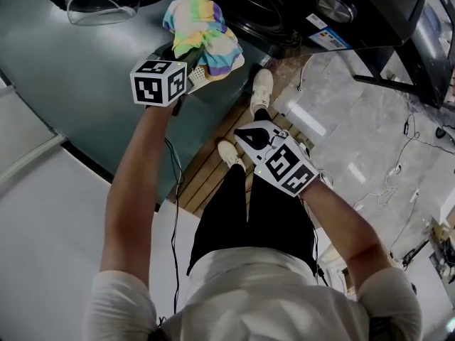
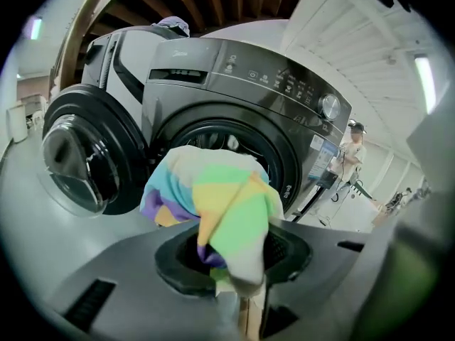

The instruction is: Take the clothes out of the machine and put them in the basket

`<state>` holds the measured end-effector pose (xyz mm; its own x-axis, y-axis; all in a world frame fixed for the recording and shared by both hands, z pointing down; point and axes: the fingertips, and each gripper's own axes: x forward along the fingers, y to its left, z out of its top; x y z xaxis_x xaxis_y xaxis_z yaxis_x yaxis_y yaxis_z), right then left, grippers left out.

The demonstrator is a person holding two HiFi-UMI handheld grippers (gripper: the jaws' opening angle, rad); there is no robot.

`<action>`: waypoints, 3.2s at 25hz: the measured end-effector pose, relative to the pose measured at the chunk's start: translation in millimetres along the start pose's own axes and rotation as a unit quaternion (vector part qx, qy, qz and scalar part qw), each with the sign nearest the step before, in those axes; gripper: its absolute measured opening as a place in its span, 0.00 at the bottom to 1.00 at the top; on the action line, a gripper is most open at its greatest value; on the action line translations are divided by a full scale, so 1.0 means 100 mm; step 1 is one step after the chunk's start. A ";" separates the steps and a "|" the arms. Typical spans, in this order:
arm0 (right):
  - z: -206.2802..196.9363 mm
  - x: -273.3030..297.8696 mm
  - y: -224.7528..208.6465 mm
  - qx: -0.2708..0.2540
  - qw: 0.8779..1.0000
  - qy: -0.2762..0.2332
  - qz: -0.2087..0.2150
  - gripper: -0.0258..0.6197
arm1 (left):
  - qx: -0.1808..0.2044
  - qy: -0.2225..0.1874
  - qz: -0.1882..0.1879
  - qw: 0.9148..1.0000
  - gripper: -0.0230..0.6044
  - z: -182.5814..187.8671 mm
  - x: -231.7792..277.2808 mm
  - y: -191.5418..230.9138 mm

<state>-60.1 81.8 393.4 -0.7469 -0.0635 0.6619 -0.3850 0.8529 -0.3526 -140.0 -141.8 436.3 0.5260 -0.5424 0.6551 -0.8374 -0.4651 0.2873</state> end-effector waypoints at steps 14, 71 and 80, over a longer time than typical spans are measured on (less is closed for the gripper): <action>0.07 0.25 -0.07 -0.015 0.999 0.025 0.035 0.04 | -0.051 0.016 0.069 0.996 0.24 -0.81 -0.10 0.61; 0.03 1.11 -0.96 -0.053 0.992 0.075 0.083 0.04 | -0.137 0.121 0.128 0.975 0.38 -2.80 0.85 1.54; 0.34 0.72 -0.64 -0.052 0.996 0.037 0.060 0.04 | -0.130 0.080 0.116 0.981 0.37 -2.24 0.21 1.09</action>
<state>-107.7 5.5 441.3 -0.7403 0.0770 0.6679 -0.2348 0.9012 -0.3642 -253.4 -46.8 638.0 0.3049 -0.4858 0.8192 -0.9522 -0.1368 0.2732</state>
